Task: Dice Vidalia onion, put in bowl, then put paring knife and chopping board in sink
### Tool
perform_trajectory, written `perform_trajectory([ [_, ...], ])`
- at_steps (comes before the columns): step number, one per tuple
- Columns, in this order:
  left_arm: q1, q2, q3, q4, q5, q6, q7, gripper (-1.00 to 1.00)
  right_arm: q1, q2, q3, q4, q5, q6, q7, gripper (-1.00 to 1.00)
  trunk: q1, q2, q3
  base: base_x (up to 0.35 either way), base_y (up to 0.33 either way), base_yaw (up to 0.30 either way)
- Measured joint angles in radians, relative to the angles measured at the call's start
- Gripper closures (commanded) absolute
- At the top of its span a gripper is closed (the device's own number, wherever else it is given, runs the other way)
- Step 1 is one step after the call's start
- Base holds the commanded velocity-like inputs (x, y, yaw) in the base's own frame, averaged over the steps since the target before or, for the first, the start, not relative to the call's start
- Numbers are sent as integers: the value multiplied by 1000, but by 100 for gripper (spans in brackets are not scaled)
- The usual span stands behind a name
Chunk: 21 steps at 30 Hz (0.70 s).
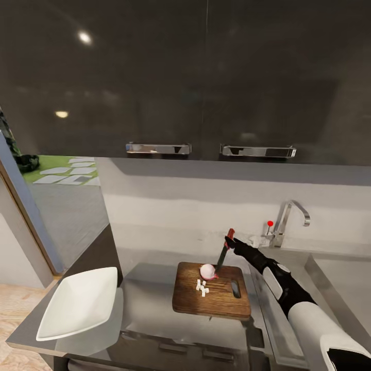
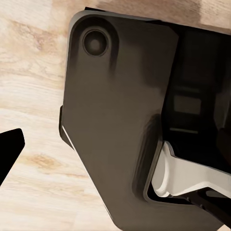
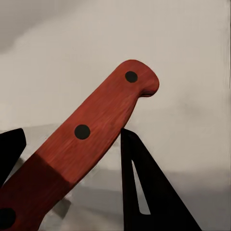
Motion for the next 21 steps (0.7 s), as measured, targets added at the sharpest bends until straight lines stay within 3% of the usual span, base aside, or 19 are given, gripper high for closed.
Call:
perform_trajectory([
  [2, 0, 0, 0, 0, 0, 0, 0, -100, 0, 1, 0, 3, -46, 3, -40, 100, 0, 0, 0, 0, 0, 0],
  [4, 0, 0, 0, 0, 0, 0, 0, -100, 0, 3, 0, 5, -72, 1, -126, 100, 0, 0, 0, 0, 0, 0],
  [8, 0, 1, 0, 0, 0, 0, -1, -100, 0, 11, -14, 5, -173, -3, -359, 100, 0, 0, 0, 0, 0, 0],
  [10, 0, 2, 0, 0, 0, 0, -1, -100, 0, 24, -16, 6, -197, -38, -449, 100, 0, 0, 0, 0, 0, 0],
  [15, 0, 2, 0, 0, 0, 0, -1, -100, 0, 89, -12, 14, -197, -201, -603, 100, 0, 0, 0, 0, 0, 0],
  [18, 0, 3, 0, 0, 0, 0, -1, -100, 0, 101, -8, 24, -177, -218, -625, 100, 0, 0, 0, 0, 0, 0],
  [21, 0, 3, 0, -1, 0, 0, -1, -100, 0, 123, 27, 46, -132, -222, -604, 100, 0, 0, 0, 0, 0, 0],
])
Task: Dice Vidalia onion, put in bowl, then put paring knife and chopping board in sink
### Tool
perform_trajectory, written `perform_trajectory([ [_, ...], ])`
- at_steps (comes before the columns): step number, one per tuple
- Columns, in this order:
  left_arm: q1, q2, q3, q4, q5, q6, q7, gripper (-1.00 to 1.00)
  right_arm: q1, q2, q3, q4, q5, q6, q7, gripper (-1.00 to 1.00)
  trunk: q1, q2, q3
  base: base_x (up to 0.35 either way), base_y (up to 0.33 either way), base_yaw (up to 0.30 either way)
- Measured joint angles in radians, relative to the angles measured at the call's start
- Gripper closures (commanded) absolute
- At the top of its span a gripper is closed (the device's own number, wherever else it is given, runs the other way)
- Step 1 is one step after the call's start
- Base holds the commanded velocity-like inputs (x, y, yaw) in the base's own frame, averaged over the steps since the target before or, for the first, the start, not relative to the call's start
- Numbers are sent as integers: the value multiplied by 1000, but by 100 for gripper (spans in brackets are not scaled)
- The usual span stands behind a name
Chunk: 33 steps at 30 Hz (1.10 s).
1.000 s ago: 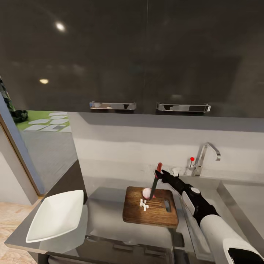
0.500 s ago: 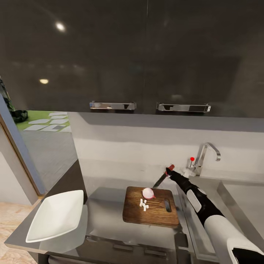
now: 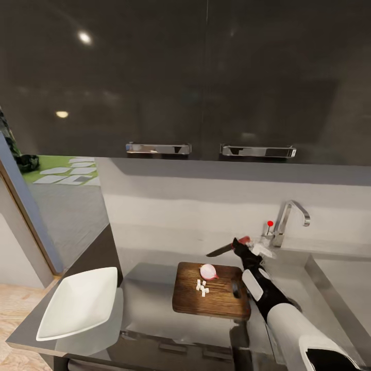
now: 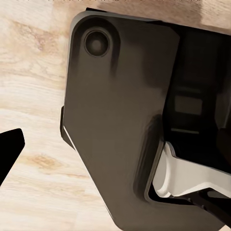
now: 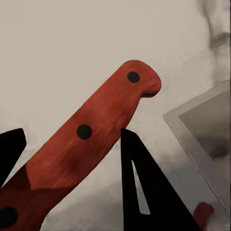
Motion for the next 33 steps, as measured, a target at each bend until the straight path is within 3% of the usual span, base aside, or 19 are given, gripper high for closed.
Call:
perform_trajectory([
  [2, 0, 0, 0, 0, 0, 0, 0, -100, 0, 15, 21, 6, 11, -1, 18, 100, 0, 0, 0, 0, 0, 0],
  [6, 0, 0, 0, 0, 0, 0, 0, -100, 0, 29, 81, 42, 23, 0, 139, 100, 0, 0, 0, 0, 0, 0],
  [9, 0, 0, 0, 0, 0, 0, 0, -100, 0, 31, 90, 57, 25, 1, 174, 100, 0, 0, 0, 0, 0, 0],
  [33, 0, 0, 0, -1, 0, -1, 0, -100, 0, 44, 96, 66, 28, 7, 171, 100, 0, 0, 0, 0, 0, 0],
])
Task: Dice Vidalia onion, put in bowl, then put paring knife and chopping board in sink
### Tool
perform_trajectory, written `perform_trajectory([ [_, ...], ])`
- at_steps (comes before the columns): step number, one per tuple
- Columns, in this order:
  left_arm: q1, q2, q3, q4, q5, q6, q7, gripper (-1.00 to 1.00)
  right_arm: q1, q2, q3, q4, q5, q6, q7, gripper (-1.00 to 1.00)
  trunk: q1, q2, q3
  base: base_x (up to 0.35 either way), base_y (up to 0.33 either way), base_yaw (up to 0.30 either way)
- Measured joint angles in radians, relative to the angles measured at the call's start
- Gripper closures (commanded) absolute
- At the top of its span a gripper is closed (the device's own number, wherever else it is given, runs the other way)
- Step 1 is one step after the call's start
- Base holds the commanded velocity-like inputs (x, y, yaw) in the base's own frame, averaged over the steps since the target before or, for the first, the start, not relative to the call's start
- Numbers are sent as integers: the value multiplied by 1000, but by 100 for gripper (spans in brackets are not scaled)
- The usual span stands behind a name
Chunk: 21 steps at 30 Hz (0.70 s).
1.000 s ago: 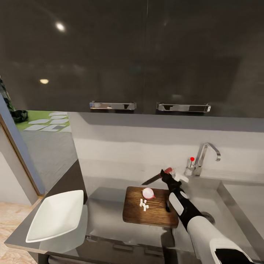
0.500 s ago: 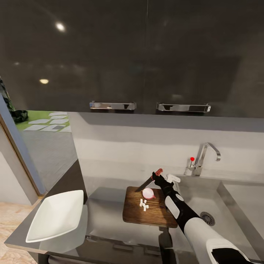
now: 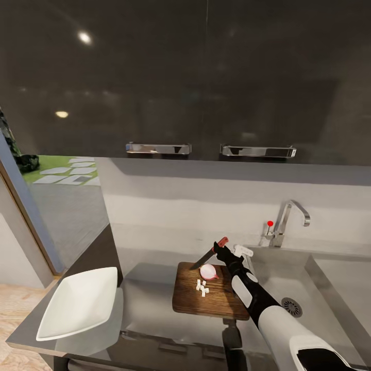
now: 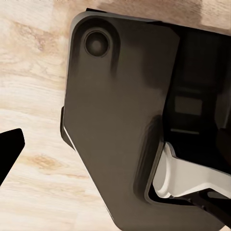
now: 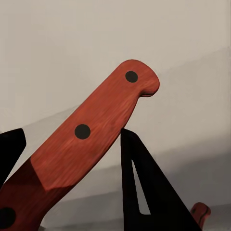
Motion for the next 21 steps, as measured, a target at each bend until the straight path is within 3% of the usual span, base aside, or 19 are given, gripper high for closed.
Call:
perform_trajectory([
  [21, 0, 0, 0, 0, 0, 1, 0, -100, 0, -12, -1, 0, 3, -2, 0, 100, 0, 0, -21, 0, 0, 39],
])
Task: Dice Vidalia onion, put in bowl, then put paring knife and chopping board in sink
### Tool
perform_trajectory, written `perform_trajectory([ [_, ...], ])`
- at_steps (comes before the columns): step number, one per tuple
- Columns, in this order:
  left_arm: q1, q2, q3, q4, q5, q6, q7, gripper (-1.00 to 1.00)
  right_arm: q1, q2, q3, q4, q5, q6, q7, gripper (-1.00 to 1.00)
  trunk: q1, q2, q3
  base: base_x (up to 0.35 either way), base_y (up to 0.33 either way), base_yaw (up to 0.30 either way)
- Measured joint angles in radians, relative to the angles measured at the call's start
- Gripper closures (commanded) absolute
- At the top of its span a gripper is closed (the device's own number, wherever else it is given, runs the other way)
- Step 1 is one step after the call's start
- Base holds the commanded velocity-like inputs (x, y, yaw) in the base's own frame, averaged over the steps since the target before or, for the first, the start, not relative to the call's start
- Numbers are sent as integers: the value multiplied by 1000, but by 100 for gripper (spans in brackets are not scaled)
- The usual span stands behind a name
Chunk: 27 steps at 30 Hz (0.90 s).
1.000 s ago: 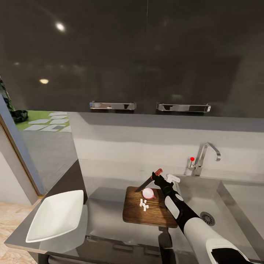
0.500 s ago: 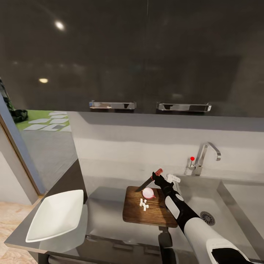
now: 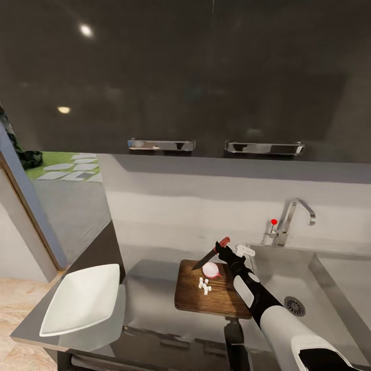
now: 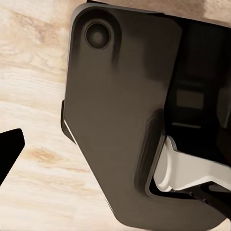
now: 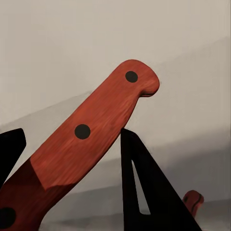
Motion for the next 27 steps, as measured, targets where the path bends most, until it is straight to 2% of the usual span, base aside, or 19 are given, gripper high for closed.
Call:
perform_trajectory([
  [13, 0, 0, 0, 0, 0, -1, 0, -100, 0, -4, -3, -2, -2, 0, -1, 100, 0, 0, -15, 0, 0, 81],
  [20, 0, 0, 0, 0, 0, -1, 0, -100, 0, -58, -8, -5, -5, 1, -12, 100, 0, 0, -23, 0, 0, 50],
  [27, 0, 0, 0, 0, 0, -1, 0, -100, 0, -69, -6, -4, -7, 1, -37, 100, 0, 0, -26, 0, 0, -48],
])
